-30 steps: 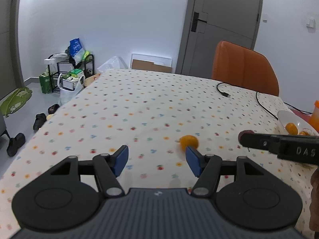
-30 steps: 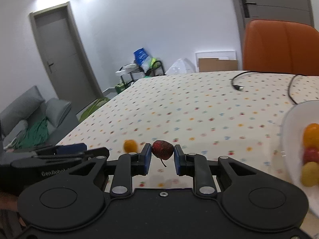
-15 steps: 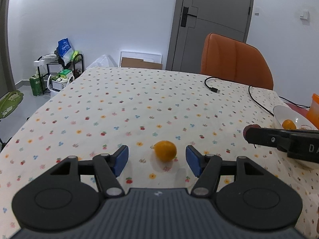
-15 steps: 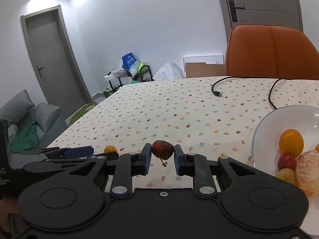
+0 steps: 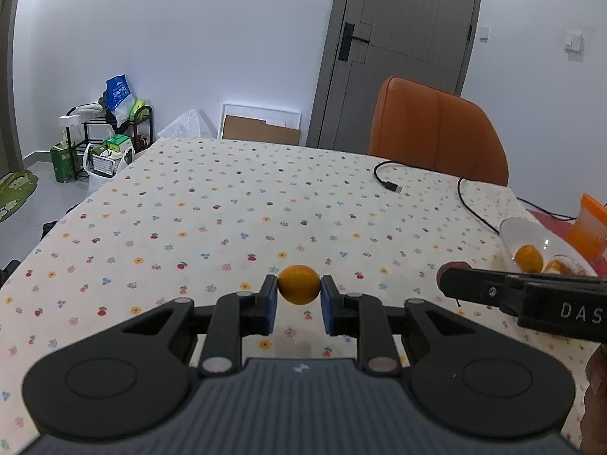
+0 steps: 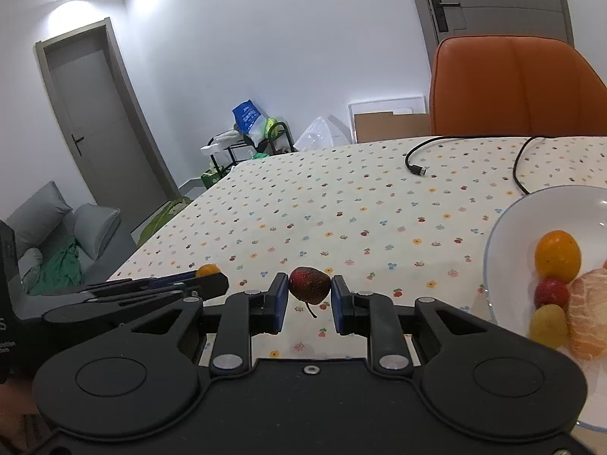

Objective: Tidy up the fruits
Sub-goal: 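Grasp the small orange with the left tool while the right tool grasps the red plum, then carry the orange and red plum over the white plate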

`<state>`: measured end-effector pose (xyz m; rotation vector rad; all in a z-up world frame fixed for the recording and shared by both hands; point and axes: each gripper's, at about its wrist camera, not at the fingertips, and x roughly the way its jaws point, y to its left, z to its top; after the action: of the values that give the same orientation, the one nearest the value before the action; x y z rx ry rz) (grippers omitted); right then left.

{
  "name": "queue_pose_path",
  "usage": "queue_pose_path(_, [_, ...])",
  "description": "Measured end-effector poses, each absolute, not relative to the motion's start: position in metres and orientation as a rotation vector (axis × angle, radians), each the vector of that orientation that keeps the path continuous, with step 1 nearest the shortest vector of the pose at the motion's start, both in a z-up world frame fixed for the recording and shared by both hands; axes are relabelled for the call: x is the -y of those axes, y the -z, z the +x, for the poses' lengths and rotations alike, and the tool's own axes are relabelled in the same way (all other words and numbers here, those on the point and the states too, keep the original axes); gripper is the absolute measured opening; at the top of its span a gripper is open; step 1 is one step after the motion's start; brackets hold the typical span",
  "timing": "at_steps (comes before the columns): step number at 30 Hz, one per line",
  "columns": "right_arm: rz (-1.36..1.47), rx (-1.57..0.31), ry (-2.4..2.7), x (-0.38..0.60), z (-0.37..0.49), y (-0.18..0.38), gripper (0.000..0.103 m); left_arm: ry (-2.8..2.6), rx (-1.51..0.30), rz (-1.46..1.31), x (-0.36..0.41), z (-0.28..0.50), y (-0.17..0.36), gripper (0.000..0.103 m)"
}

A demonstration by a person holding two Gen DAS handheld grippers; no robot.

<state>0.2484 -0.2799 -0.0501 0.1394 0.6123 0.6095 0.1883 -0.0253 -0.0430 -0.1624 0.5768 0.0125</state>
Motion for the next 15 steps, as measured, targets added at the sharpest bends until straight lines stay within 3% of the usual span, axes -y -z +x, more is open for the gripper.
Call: queue_pose_path(15, [0.164,-0.595,-0.543,0.318,0.221,0.041,0.022,0.02,-0.543,-0.167,0.038,0.165,0.03,0.022])
